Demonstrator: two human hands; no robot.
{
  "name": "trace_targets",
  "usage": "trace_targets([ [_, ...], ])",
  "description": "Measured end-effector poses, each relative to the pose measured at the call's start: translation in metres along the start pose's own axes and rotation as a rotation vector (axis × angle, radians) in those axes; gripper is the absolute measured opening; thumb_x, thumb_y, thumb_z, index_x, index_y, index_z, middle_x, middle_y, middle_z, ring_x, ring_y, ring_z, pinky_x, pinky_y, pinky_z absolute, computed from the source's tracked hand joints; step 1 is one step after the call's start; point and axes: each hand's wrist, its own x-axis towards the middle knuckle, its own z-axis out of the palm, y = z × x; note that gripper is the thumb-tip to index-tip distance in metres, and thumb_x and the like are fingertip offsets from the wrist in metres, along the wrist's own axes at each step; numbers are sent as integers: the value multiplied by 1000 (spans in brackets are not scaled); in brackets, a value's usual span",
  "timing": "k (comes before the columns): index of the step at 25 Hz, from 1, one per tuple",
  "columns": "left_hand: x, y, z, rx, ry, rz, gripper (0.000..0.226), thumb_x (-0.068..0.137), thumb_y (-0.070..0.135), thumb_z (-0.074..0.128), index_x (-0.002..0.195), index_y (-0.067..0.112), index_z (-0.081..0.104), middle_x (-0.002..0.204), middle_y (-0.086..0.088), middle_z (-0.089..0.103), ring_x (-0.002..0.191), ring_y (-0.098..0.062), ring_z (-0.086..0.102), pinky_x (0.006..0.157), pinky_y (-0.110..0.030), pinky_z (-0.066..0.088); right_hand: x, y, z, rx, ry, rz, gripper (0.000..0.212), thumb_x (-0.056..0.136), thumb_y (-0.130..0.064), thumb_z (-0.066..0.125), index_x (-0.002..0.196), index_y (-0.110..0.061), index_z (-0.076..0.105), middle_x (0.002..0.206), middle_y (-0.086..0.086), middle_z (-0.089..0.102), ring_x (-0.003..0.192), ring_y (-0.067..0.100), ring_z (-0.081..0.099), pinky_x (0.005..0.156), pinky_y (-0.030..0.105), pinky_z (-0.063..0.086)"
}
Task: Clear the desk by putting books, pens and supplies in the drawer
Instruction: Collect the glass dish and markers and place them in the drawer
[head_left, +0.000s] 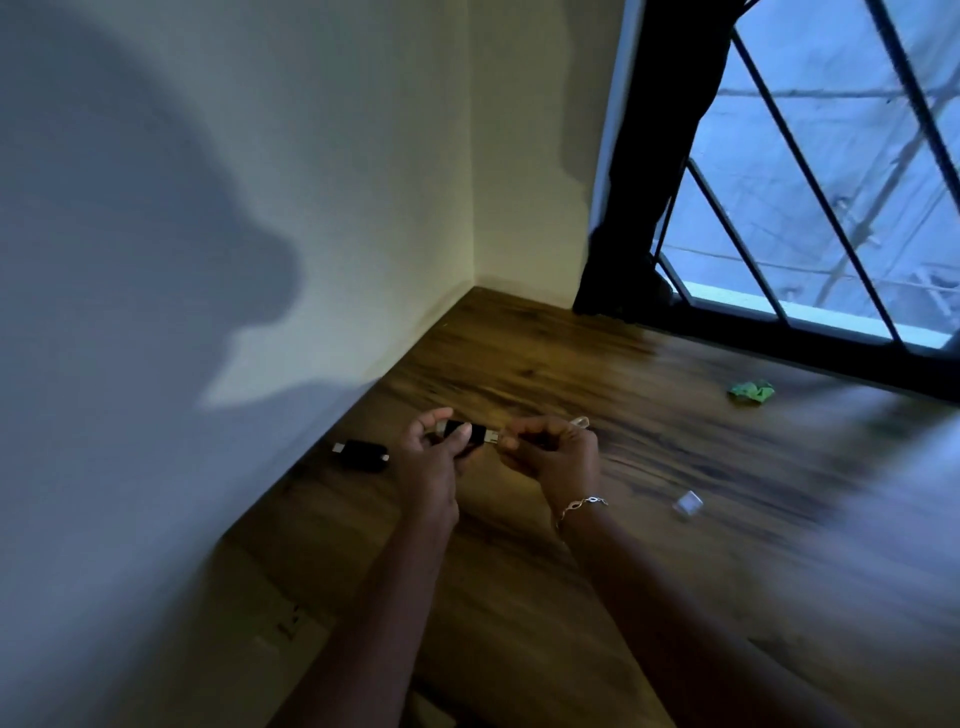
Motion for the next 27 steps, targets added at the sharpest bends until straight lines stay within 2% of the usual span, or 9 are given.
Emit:
trace_targets([
  [4,-15,-7,9,-6,-30,7,32,84,-7,59,115,3,58,113,-12,51,100,-25,56,52,-13,54,-11,-4,-14,43,17,-15,21,74,17,63,73,-4,64,74,8,63,67,15,61,55,15,54],
  [10,-25,-17,14,-40,-64,16,35,84,-10,57,114,6,61,123,-16,53,103,-26,58,57,-19,57,-23,-3,-31,82,12,-20,13,76,16,60,83,7,65,68,4,65,56,4,64,55,16,54],
  [13,-33,-20,18,-34,-86,41,34,84,-9,57,113,8,62,119,-14,54,94,-19,60,56,-18,56,-27,-5,-38,131,30,-4,19,77,15,59,75,-3,64,62,-1,66,54,3,63,55,15,54],
  [18,-41,-22,22,-12,-115,76,35,84,-8,57,113,10,61,114,-10,56,90,-16,61,57,-18,56,-33,-6,-46,156,10,24,22,77,17,58,72,-5,63,59,-3,68,52,4,63,55,16,54],
  [21,-44,-22,23,14,-124,80,35,85,-7,57,115,10,61,113,-9,56,93,-17,60,58,-18,56,-35,-7,-50,143,-1,31,20,76,16,59,74,-4,64,66,4,66,57,8,63,58,17,55],
  [25,-45,-22,25,31,-119,71,32,85,-6,57,113,10,61,119,-11,54,99,-20,59,59,-17,57,-38,-13,-54,122,-16,19,20,78,14,58,76,-5,64,73,3,66,61,6,64,58,16,55],
  [27,-45,-23,27,10,-120,61,31,85,-6,58,110,11,62,122,-12,52,105,-24,58,59,-18,57,-38,-14,-55,125,-10,22,20,79,12,58,76,-6,64,75,5,65,66,11,63,60,17,55],
])
